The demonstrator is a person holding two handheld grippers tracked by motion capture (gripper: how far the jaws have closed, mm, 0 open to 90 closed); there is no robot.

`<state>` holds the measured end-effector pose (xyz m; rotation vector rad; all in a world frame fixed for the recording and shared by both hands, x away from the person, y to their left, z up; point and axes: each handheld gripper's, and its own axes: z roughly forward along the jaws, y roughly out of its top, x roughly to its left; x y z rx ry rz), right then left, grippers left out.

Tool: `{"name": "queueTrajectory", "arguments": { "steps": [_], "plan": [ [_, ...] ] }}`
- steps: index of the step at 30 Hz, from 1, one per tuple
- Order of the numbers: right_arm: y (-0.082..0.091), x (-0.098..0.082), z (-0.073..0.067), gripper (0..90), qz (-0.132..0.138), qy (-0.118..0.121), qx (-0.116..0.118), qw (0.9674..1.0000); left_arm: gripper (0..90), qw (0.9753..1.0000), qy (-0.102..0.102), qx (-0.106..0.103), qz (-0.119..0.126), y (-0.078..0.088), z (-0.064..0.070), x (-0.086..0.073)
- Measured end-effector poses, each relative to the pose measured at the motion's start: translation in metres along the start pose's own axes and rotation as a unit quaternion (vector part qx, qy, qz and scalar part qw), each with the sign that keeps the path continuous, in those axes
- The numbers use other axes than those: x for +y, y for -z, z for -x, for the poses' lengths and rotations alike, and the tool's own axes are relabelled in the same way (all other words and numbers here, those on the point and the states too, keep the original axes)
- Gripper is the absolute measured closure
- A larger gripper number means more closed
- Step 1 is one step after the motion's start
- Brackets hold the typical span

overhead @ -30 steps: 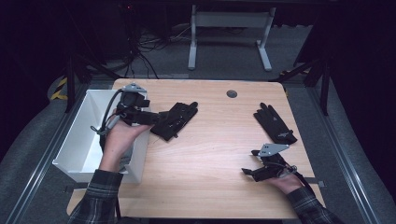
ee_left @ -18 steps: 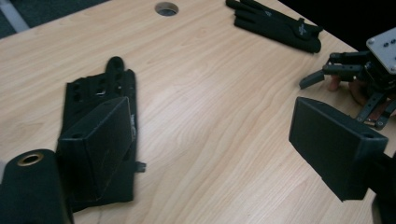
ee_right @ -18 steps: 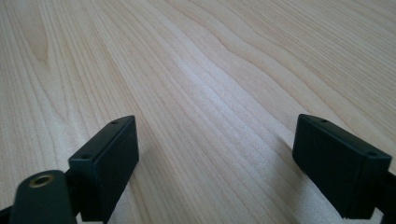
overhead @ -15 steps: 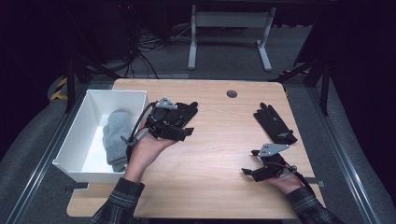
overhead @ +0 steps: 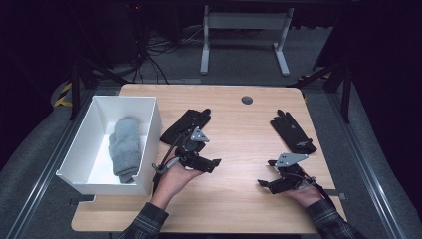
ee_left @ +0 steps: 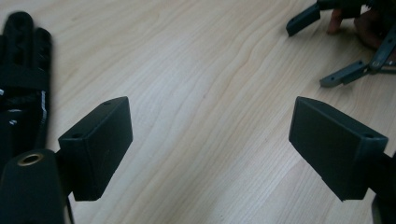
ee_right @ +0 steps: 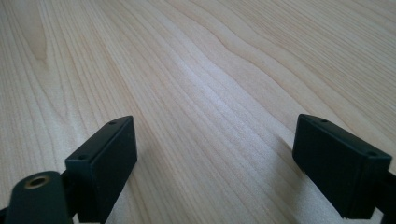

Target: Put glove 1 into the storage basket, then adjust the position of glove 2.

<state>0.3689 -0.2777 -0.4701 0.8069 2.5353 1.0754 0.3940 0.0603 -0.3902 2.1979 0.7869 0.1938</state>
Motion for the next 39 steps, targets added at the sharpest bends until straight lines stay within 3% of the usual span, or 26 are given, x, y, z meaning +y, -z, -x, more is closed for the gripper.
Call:
{"name": "queueTrajectory", "arguments": {
  "steps": [9,17,19,25,31,33,39],
  "plan": [
    [0.0,0.0,0.0,14.3,0.001,0.0,-0.002,1.0,14.3,0.9998,-0.003,0.003,-0.018,-0.025,0.004,-0.032],
    [0.001,0.003,-0.002,17.0,-0.009,0.003,-0.003,0.9999,13.8,0.9992,-0.011,0.012,-0.036,-0.033,0.004,-0.058],
    [0.002,0.004,-0.002,18.4,-0.014,0.0,-0.004,0.9999,13.4,0.9994,-0.003,0.007,-0.032,-0.033,0.002,-0.062],
    [0.01,0.008,0.003,21.9,-0.005,-0.011,-0.011,0.9999,9.3,0.9993,-0.005,0.011,-0.037,-0.035,-0.001,-0.072],
    [0.018,0.01,0.016,28.3,-0.007,-0.024,-0.038,0.999,2.8,0.9984,-0.022,0.014,-0.05,-0.039,0.001,-0.075],
    [0.022,0.012,0.024,30.8,-0.006,-0.024,-0.052,0.9983,0.9,0.998,-0.041,0.023,-0.043,-0.041,0.002,-0.079],
    [0.032,0.02,0.052,40.6,0.0,-0.048,-0.097,0.9941,0.0,0.9983,-0.046,0.019,-0.03,-0.041,0.0,-0.082]
  ]
}}
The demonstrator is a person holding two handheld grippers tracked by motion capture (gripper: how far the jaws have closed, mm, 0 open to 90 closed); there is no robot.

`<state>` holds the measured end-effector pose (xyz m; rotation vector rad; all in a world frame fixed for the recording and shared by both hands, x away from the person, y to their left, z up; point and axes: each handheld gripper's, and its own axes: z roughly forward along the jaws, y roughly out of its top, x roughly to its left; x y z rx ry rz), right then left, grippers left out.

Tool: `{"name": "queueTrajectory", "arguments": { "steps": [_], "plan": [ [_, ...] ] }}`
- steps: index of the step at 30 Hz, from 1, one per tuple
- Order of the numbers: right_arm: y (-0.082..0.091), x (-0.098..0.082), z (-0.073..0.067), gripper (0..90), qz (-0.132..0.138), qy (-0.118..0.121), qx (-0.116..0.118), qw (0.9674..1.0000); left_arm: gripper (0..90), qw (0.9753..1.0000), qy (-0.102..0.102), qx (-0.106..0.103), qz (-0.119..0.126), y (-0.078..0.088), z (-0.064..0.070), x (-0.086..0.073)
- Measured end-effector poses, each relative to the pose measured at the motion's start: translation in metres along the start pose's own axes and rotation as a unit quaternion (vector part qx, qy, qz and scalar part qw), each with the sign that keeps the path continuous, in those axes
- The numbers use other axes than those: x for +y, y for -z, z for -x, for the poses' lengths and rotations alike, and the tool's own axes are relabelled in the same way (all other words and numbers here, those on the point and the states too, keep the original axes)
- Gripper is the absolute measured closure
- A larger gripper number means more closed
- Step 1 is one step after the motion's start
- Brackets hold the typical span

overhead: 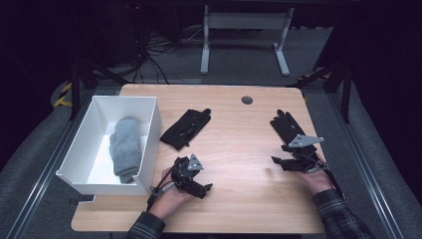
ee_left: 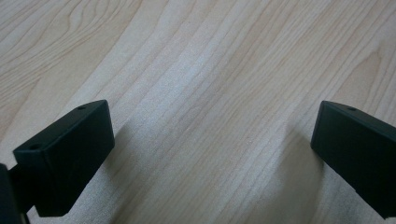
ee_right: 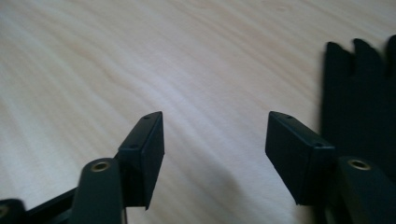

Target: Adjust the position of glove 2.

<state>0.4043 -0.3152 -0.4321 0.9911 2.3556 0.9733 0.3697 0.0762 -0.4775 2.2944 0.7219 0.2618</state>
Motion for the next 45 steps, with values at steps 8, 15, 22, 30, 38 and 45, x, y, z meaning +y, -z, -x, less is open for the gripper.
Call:
{"name": "queueTrajectory", "arguments": {
  "steps": [8,15,22,30,38,45],
  "plan": [
    [-0.003,0.01,0.037,52.6,-0.001,-0.026,-0.038,0.9989,0.0,1.0,0.0,-0.001,0.001,0.0,0.0,0.0],
    [-0.021,0.009,0.057,58.1,-0.023,-0.036,-0.058,0.9974,0.1,1.0,0.0,-0.001,0.001,0.0,0.0,0.0],
    [-0.036,0.001,0.065,69.8,-0.052,-0.037,-0.073,0.9953,0.2,1.0,0.0,-0.001,0.002,0.0,0.0,0.0],
    [-0.032,0.002,0.064,86.8,-0.041,-0.034,-0.086,0.9949,0.2,1.0,0.0,-0.002,0.002,0.0,0.0,0.0],
    [-0.014,0.01,0.057,87.4,-0.017,-0.033,-0.089,0.9954,0.2,1.0,0.0,-0.002,0.002,0.0,0.0,0.0],
    [0.008,0.019,0.043,87.7,0.02,-0.035,-0.064,0.9971,0.2,1.0,0.0,-0.002,0.002,0.0,0.0,0.0]
  ]
}}
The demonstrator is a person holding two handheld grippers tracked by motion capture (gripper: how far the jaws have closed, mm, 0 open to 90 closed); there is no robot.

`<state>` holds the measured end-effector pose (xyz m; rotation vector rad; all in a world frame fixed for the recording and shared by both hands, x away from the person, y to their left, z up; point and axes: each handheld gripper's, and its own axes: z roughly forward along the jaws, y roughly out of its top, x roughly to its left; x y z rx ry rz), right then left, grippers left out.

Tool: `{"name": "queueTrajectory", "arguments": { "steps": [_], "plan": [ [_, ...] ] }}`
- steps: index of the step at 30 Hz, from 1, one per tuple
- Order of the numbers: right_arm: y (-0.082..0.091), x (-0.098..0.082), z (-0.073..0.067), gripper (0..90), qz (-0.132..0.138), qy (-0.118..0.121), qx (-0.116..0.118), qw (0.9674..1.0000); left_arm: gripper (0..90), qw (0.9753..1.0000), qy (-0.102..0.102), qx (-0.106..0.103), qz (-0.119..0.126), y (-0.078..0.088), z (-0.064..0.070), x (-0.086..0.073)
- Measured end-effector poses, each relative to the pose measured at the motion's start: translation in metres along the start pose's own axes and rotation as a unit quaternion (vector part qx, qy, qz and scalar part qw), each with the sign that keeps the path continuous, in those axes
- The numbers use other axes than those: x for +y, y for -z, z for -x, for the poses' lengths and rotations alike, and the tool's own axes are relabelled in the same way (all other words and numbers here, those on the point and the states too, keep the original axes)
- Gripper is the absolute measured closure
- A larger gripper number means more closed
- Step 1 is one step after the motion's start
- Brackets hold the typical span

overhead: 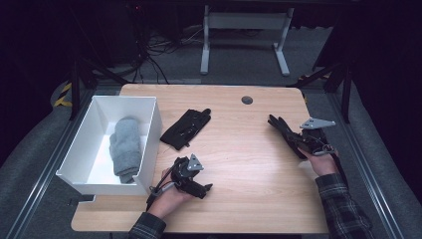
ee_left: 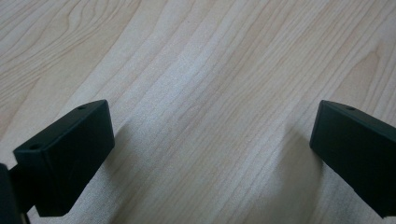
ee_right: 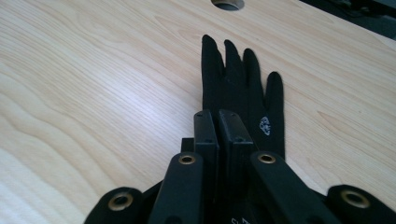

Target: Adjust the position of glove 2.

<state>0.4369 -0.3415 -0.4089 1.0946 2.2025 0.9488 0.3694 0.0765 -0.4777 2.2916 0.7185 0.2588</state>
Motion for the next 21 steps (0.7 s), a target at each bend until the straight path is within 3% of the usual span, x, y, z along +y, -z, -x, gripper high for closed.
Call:
{"name": "queueTrajectory", "arguments": {
  "steps": [11,21],
  "plan": [
    [0.018,0.01,-0.03,87.8,0.03,0.004,0.055,0.998,0.2,1.0,-0.001,-0.001,0.0,0.0,0.0,0.0],
    [0.035,0.014,-0.069,87.7,0.043,0.016,0.118,0.992,0.2,1.0,-0.002,-0.001,0.0,0.0,0.0,0.0]
  ]
}}
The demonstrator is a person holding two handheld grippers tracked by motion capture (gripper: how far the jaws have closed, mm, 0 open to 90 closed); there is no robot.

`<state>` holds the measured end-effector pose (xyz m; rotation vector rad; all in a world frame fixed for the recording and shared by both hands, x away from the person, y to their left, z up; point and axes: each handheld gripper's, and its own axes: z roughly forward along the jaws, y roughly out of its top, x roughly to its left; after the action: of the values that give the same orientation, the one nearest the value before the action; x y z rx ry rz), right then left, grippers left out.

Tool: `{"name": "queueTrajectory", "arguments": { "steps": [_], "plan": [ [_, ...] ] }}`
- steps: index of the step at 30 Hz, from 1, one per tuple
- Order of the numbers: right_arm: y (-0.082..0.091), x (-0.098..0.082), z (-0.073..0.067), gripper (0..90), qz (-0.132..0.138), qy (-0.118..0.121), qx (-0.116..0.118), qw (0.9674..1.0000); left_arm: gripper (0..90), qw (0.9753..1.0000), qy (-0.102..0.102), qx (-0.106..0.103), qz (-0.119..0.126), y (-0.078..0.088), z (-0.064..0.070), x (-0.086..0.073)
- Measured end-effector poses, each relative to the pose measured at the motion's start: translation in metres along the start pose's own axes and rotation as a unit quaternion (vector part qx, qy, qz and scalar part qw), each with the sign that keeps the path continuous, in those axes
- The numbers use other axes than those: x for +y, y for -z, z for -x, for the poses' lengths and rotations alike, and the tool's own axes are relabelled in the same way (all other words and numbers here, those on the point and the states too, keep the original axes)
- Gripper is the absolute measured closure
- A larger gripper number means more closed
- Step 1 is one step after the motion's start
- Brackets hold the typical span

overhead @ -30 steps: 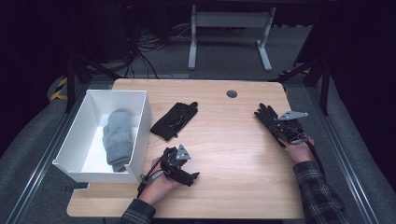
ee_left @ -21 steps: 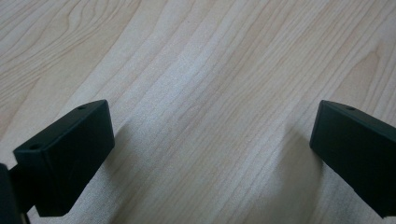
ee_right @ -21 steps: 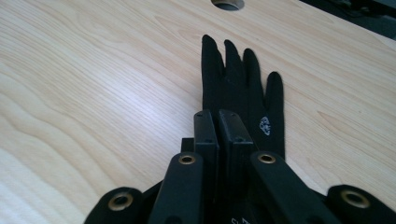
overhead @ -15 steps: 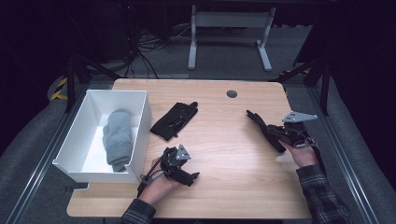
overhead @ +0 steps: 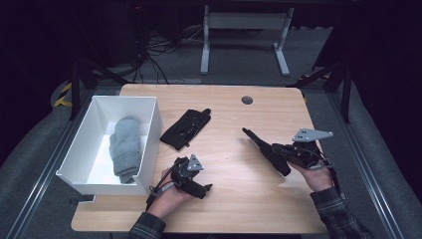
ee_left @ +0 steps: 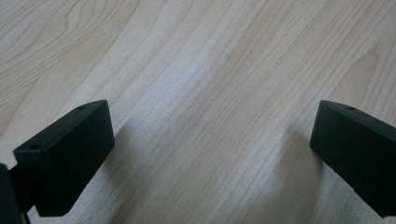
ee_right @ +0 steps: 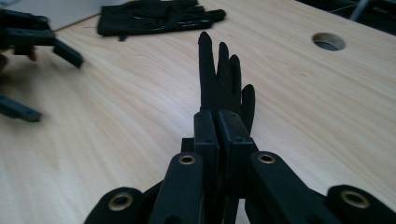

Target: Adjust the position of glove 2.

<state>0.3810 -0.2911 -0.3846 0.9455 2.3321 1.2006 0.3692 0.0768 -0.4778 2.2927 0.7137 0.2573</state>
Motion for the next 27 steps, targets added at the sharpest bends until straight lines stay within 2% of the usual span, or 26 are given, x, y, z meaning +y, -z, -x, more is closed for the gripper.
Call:
{"name": "queueTrajectory", "arguments": {
  "steps": [4,9,19,24,27],
  "plan": [
    [-0.004,-0.003,-0.008,87.4,-0.009,-0.001,0.019,0.9998,0.2,1.0,0.0,0.0,0.0,0.0,0.0,0.0],
    [-0.011,-0.008,-0.002,86.7,-0.022,-0.009,0.018,0.9996,0.2,1.0,0.0,-0.001,0.0,0.0,0.0,0.0],
    [-0.021,-0.024,0.023,84.3,-0.053,-0.013,-0.026,0.9982,0.2,1.0,0.0,-0.001,0.0,0.0,0.0,0.0],
    [-0.026,-0.031,0.032,80.2,-0.076,-0.009,-0.054,0.9956,0.2,1.0,-0.001,-0.001,-0.001,0.0,0.0,0.0],
    [-0.028,-0.039,0.042,75.5,-0.091,-0.015,-0.067,0.9935,0.2,1.0,-0.001,-0.001,-0.001,0.0,0.0,0.0]
  ]
}}
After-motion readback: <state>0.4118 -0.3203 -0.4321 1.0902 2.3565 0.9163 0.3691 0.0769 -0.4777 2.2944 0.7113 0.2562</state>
